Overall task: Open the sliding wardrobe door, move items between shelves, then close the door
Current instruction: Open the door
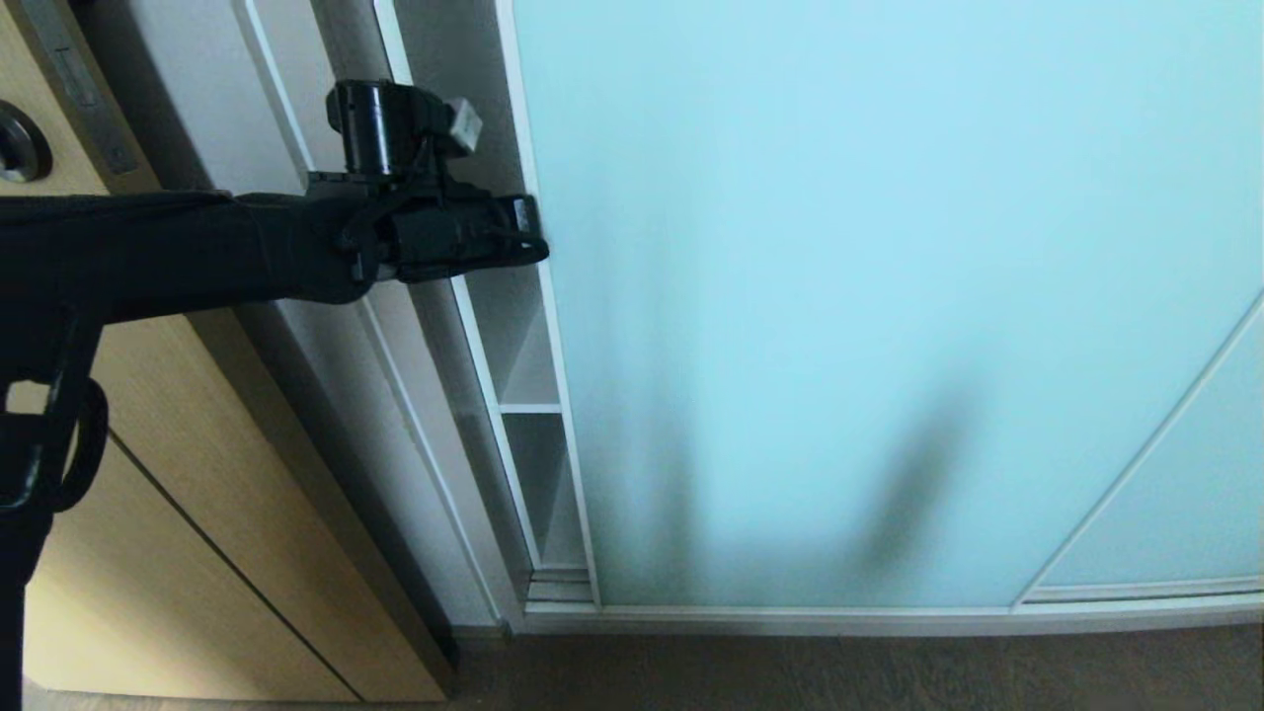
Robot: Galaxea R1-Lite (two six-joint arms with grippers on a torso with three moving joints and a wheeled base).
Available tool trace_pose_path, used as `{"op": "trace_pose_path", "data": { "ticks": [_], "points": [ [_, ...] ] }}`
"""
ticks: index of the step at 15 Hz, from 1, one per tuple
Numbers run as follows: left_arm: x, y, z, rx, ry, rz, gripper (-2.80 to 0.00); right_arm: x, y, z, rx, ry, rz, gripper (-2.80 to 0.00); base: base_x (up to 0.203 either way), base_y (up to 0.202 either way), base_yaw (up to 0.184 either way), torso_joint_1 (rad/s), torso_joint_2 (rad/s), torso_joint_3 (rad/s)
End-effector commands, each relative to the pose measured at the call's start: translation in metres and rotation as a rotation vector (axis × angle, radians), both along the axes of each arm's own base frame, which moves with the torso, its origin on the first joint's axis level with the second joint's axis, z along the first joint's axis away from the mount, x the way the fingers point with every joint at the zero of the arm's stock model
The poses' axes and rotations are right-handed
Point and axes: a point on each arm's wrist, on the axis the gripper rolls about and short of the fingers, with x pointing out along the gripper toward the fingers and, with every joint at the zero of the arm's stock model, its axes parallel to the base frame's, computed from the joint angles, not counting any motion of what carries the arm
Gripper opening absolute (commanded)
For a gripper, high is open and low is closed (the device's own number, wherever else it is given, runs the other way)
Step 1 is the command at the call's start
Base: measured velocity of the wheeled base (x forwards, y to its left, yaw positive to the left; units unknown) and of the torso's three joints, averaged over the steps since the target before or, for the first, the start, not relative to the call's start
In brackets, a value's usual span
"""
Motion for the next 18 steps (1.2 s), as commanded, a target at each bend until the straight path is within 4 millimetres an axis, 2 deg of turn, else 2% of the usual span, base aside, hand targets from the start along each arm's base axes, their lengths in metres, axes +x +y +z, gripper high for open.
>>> {"op": "trace_pose_path", "data": {
  "ticks": [1,6,11,14,16,18],
  "points": [
    [0.002,-0.007,-0.006,0.001,0.014,-0.013,-2.8,0.0,0.0,0.0,0.0,-0.001,-0.001,-2.8,0.0,0.0,0.0,0.0,0.0,0.0],
    [0.0,-0.038,-0.014,-0.001,0.014,-0.08,-2.8,0.0,0.0,0.0,0.0,0.001,-0.001,-2.8,0.0,0.0,0.0,0.0,0.0,0.0],
    [-0.004,-0.079,-0.034,-0.003,0.045,-0.157,-2.8,0.0,0.0,0.0,0.0,-0.001,-0.001,-2.8,0.0,0.0,0.0,0.0,0.0,0.0],
    [-0.009,-0.099,-0.04,-0.008,0.03,-0.179,-2.8,0.0,0.0,0.0,0.0,0.0,-0.001,-2.8,0.0,0.0,0.0,0.0,0.0,0.0],
    [-0.012,-0.108,-0.042,-0.008,0.031,-0.2,-2.8,0.0,0.0,0.0,0.0,0.0,-0.001,-2.8,0.0,0.0,0.0,0.0,0.0,0.0],
    [-0.019,-0.115,-0.035,-0.014,0.016,-0.214,-2.8,0.0,0.0,0.0,0.0,-0.001,-0.001,-2.8,0.0,0.0,0.0,0.0,0.0,0.0]
  ]
}}
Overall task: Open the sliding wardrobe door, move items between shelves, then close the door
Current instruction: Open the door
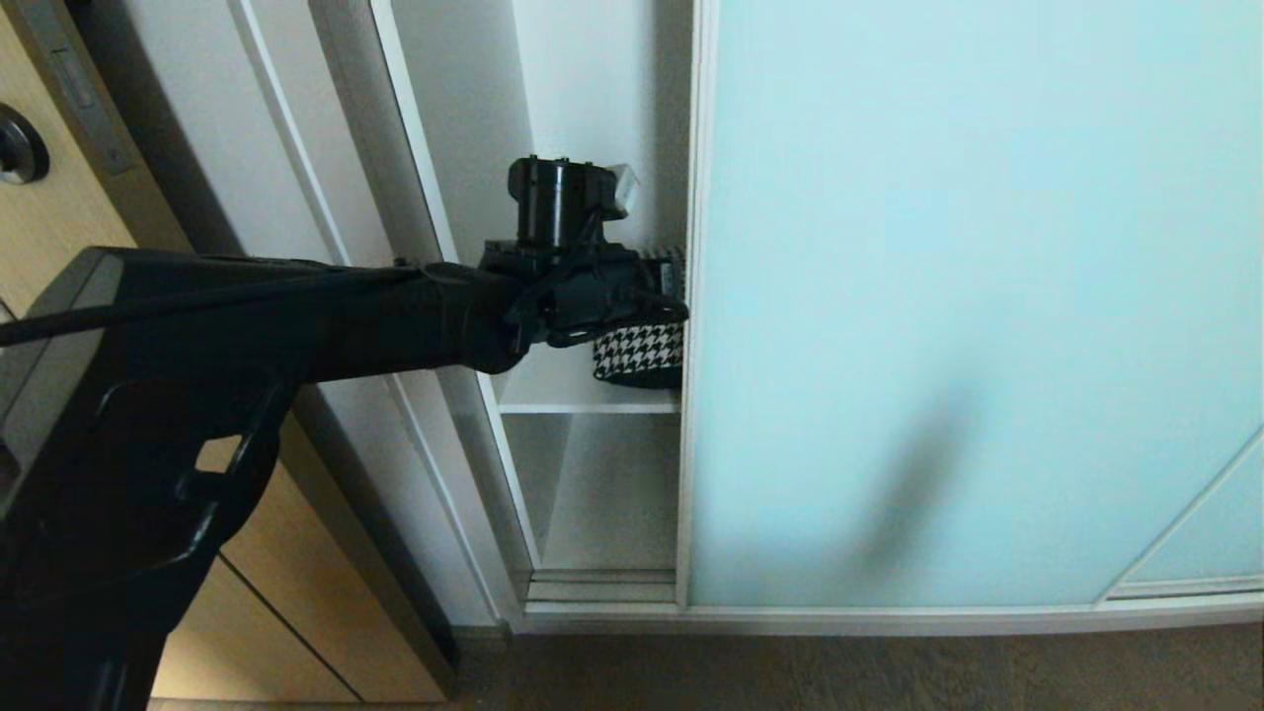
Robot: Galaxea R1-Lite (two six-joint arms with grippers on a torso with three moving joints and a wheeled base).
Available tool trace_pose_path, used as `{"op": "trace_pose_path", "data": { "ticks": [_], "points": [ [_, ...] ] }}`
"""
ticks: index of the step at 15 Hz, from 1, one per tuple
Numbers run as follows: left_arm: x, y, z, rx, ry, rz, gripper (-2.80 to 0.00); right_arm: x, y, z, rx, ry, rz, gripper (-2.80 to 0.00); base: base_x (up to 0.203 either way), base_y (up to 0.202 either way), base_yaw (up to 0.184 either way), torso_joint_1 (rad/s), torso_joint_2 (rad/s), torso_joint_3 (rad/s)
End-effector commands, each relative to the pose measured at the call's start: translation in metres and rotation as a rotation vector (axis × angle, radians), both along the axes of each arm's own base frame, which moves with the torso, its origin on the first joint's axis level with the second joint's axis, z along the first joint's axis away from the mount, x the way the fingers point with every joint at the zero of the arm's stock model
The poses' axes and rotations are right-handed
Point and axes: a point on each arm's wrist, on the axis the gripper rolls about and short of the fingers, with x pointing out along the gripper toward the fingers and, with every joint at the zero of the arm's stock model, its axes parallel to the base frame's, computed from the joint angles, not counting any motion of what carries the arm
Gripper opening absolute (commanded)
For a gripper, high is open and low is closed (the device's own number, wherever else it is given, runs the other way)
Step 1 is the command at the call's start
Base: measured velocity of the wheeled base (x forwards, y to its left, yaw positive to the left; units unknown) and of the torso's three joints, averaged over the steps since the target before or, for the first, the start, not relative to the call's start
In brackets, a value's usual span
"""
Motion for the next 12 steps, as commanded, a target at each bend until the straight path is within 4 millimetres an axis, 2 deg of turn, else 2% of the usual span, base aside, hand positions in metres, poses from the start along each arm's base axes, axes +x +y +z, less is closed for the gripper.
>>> {"op": "trace_pose_path", "data": {
  "ticks": [1,3,6,10,12],
  "points": [
    [-0.007,-0.002,0.01,-0.013,-0.023,0.005,-2.8,0.0,0.0,0.0,0.0,-0.001,-0.001,-2.8,0.0,0.0,0.0,0.0,0.0,0.0],
    [-0.014,0.004,0.027,-0.027,-0.054,0.031,-2.8,0.0,0.0,0.0,0.0,-0.001,-0.001,-2.8,0.0,0.0,0.0,0.0,0.0,0.0],
    [-0.027,0.039,0.063,-0.057,-0.119,0.115,-2.8,0.0,0.0,0.0,0.0,-0.001,-0.001,-2.8,0.0,0.0,0.0,0.0,0.0,0.0],
    [-0.078,0.1,0.115,-0.065,-0.214,0.344,-2.8,0.0,0.0,0.0,0.0,-0.001,-0.001,-2.8,0.0,0.0,0.0,0.0,0.0,0.0],
    [-0.112,0.137,0.128,-0.047,-0.24,0.457,-2.8,0.0,0.0,0.0,0.0,-0.001,-0.001,-2.8,0.0,0.0,0.0,0.0,0.0,0.0]
  ]
}}
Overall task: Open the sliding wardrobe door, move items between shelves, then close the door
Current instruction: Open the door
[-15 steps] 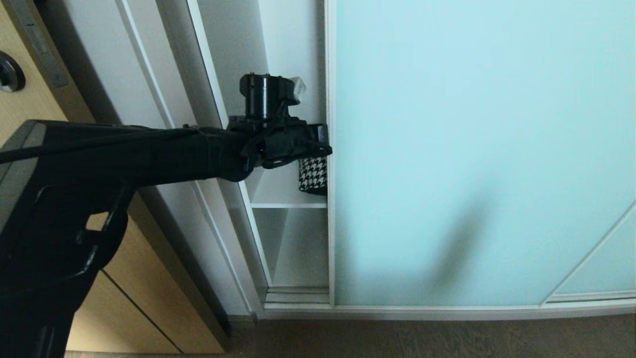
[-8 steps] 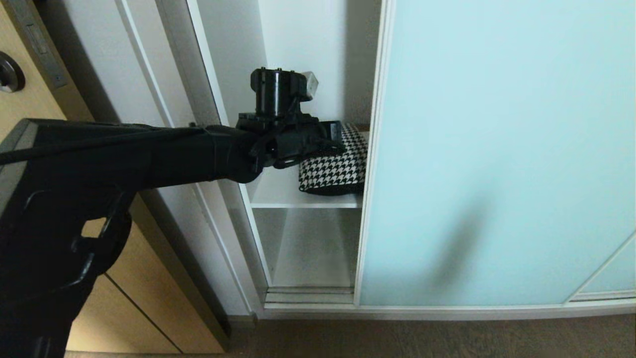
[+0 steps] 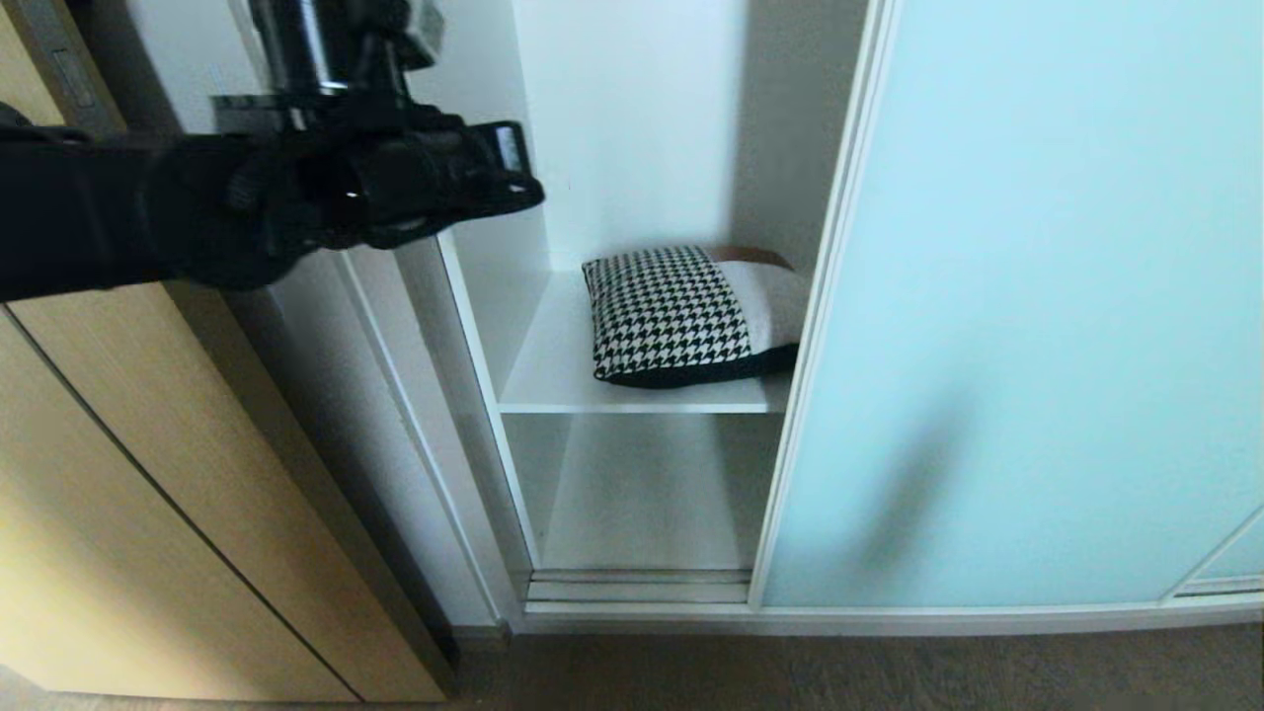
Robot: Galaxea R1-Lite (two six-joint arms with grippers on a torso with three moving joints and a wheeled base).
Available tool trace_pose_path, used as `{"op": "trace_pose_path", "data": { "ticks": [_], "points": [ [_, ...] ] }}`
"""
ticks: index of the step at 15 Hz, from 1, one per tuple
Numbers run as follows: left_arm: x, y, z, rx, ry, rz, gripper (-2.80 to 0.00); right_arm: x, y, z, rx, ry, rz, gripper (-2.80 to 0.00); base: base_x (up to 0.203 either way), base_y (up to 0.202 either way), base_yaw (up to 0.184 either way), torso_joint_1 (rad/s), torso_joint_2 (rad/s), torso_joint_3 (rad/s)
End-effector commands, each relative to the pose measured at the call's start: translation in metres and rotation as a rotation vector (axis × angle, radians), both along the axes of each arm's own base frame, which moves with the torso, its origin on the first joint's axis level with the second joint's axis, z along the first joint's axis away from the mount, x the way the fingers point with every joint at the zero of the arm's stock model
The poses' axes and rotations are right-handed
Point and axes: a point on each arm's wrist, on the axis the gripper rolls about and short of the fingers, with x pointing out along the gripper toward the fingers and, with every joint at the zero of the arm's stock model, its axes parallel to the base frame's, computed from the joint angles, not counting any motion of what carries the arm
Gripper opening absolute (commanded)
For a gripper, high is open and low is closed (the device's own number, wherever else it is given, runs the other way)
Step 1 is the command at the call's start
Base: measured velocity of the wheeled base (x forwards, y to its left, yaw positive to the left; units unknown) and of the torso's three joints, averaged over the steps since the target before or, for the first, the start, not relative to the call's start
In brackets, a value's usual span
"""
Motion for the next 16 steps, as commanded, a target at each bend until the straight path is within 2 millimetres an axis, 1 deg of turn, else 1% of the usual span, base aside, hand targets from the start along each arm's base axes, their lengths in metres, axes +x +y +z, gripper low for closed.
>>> {"op": "trace_pose_path", "data": {
  "ticks": [1,2,3,5,7,10,12,13,16],
  "points": [
    [-0.068,0.051,0.038,-0.016,-0.092,0.109,-2.8,0.0,0.0,0.0,0.0,-0.001,0.0,-2.8,0.0,0.0,0.0,0.0,0.0,0.0],
    [-0.09,0.066,0.042,-0.002,-0.104,0.147,-2.8,0.0,0.0,0.0,0.0,-0.001,0.0,-2.8,0.0,0.0,0.0,0.0,0.0,0.0],
    [-0.114,0.08,0.038,0.024,-0.103,0.188,-2.8,0.0,0.0,0.0,0.0,0.0,0.0,-2.8,0.0,0.0,0.0,0.0,0.0,0.0],
    [-0.161,0.101,0.022,0.07,-0.091,0.246,-2.8,0.0,0.0,0.0,0.0,0.0,0.0,-2.8,0.0,0.0,0.0,0.0,0.0,0.0],
    [-0.205,0.114,-0.005,0.097,-0.065,0.29,-2.8,0.0,0.0,0.0,0.0,0.0,0.0,-2.8,0.0,0.0,0.0,0.0,0.0,0.0],
    [-0.262,0.125,-0.055,0.123,-0.033,0.34,-2.8,0.0,0.0,0.0,0.0,-0.001,0.0,-2.8,0.0,0.0,0.0,0.0,0.0,0.0],
    [-0.293,0.129,-0.09,0.127,-0.026,0.351,-2.8,0.0,0.0,0.0,0.0,-0.001,0.0,-2.8,0.0,0.0,0.0,0.0,0.0,0.0],
    [-0.305,0.13,-0.102,0.122,-0.034,0.351,-2.8,0.0,0.0,0.0,0.0,0.0,0.0,-2.8,0.0,0.0,0.0,0.0,0.0,0.0],
    [-0.333,0.133,-0.124,0.054,-0.025,0.361,-2.8,0.0,0.0,0.0,0.0,-0.001,0.0,-2.8,0.0,0.0,0.0,0.0,0.0,0.0]
  ]
}}
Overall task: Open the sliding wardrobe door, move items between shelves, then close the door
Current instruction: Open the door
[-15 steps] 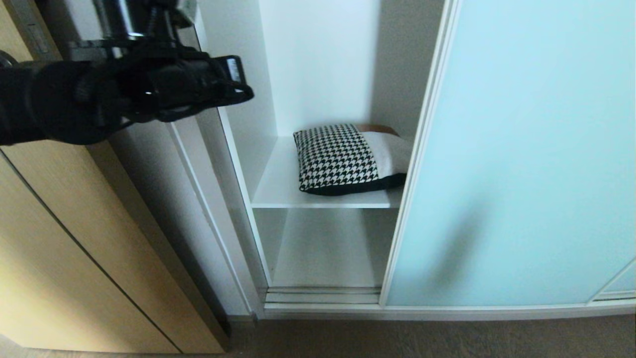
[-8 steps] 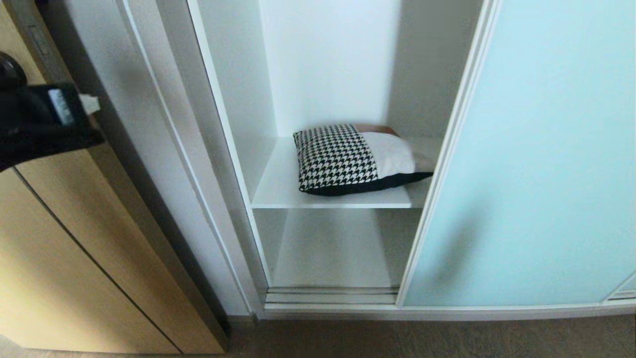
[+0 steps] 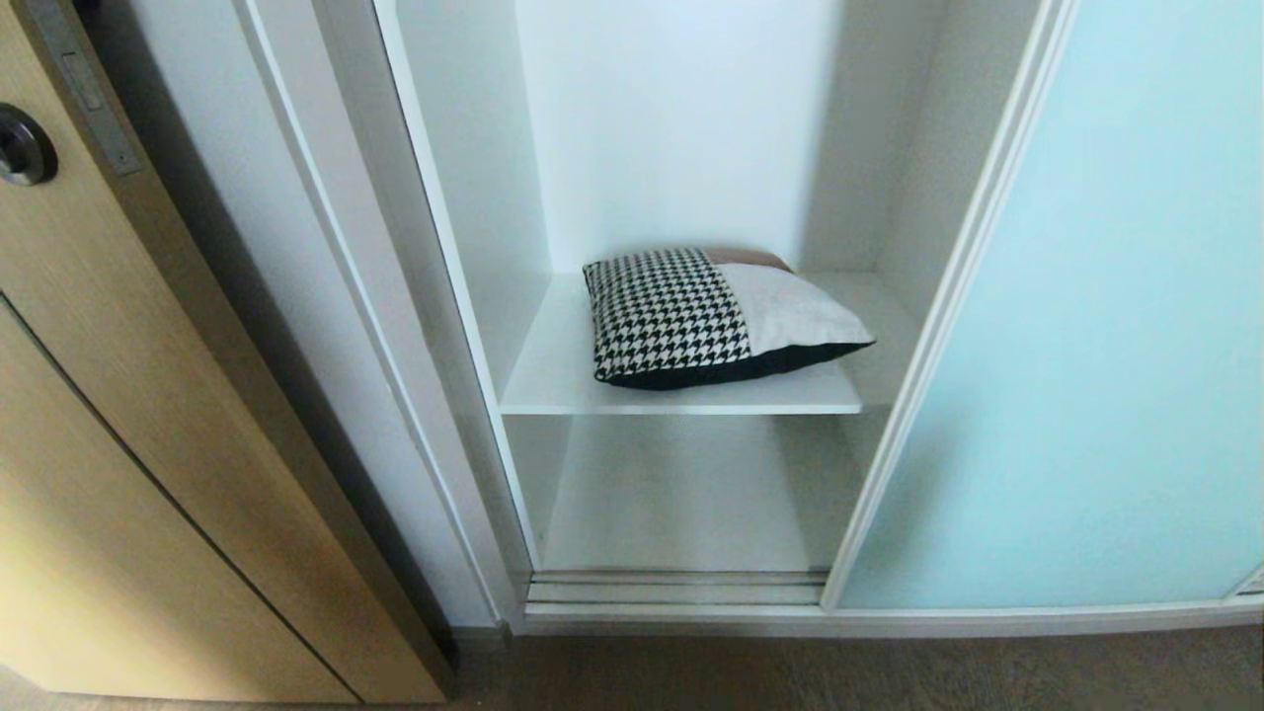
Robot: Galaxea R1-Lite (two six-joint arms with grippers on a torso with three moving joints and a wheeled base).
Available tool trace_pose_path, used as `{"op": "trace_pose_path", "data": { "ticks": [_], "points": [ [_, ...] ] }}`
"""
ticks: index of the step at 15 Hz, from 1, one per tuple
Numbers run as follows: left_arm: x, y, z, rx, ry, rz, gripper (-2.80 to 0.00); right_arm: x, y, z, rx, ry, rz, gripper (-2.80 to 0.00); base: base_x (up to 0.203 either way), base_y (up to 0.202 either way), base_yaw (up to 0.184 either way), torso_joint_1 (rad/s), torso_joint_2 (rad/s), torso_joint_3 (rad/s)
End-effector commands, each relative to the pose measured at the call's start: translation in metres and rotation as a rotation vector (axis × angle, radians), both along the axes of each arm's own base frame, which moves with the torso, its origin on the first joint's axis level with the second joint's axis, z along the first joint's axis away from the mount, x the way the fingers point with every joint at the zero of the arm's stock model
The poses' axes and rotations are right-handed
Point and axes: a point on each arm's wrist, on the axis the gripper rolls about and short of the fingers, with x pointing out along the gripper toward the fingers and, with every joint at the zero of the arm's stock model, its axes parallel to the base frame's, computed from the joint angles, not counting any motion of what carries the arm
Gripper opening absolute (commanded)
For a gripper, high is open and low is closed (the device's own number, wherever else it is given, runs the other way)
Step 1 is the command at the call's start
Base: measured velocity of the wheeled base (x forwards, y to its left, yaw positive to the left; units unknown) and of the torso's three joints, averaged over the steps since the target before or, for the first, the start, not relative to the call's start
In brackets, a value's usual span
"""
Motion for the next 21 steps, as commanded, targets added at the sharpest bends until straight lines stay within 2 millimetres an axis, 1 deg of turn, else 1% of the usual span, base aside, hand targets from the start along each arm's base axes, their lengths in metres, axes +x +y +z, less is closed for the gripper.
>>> {"op": "trace_pose_path", "data": {
  "ticks": [1,3,4,6,7,8,10,12,14,15,20,21],
  "points": [
    [-0.037,0.004,-0.018,-0.046,-0.062,0.014,-2.8,0.0,0.0,0.0,0.0,-0.001,-0.001,-2.8,0.0,0.0,0.0,0.0,0.0,0.0],
    [-0.053,0.005,-0.041,-0.054,-0.02,0.021,-2.8,0.0,0.0,0.0,0.0,0.001,-0.001,-2.8,0.0,0.0,0.0,0.0,0.0,0.0],
    [-0.055,0.005,-0.055,-0.056,0.003,0.027,-2.8,0.0,0.0,0.0,0.0,-0.001,-0.001,-2.8,0.0,0.0,0.0,0.0,0.0,0.0],
    [-0.056,0.004,-0.078,-0.07,0.029,0.054,-2.8,0.0,0.0,0.0,0.0,0.0,-0.001,-2.8,0.0,0.0,0.0,0.0,0.0,0.0],
    [-0.055,0.004,-0.093,-0.069,0.05,0.056,-2.8,0.0,0.0,0.0,0.0,0.0,-0.001,-2.8,0.0,0.0,0.0,0.0,0.0,0.0],
    [-0.055,0.003,-0.102,-0.063,0.05,0.038,-2.8,0.0,0.0,0.0,0.0,-0.001,-0.001,-2.8,0.0,0.0,0.0,0.0,0.0,0.0],
    [-0.055,0.003,-0.109,-0.058,0.033,0.021,-2.8,0.0,0.0,0.0,0.0,-0.001,-0.001,-2.8,0.0,0.0,0.0,0.0,0.0,0.0],
    [-0.06,0.002,-0.124,-0.041,0.016,0.007,-2.8,0.0,0.0,0.0,0.0,0.001,-0.001,-2.8,0.0,0.0,0.0,0.0,0.0,0.0],
    [-0.066,0.0,-0.137,-0.017,-0.027,-0.096,-2.8,0.0,0.0,0.0,0.0,-0.001,-0.001,-2.8,0.0,0.0,0.0,0.0,0.0,0.0],
    [-0.065,-0.002,-0.142,-0.005,-0.007,-0.149,-2.8,0.0,0.0,0.0,0.0,-0.001,-0.001,-2.8,0.0,0.0,0.0,0.0,0.0,0.0],
    [-0.065,-0.002,-0.144,0.018,0.014,-0.158,-2.8,0.0,0.0,0.0,0.0,-0.001,-0.001,-2.8,0.0,0.0,0.0,0.0,0.0,0.0],
    [-0.063,-0.002,-0.147,0.07,0.029,-0.161,-2.8,0.0,0.0,0.0,0.0,-0.001,-0.001,-2.8,0.0,0.0,0.0,0.0,0.0,0.0]
  ]
}}
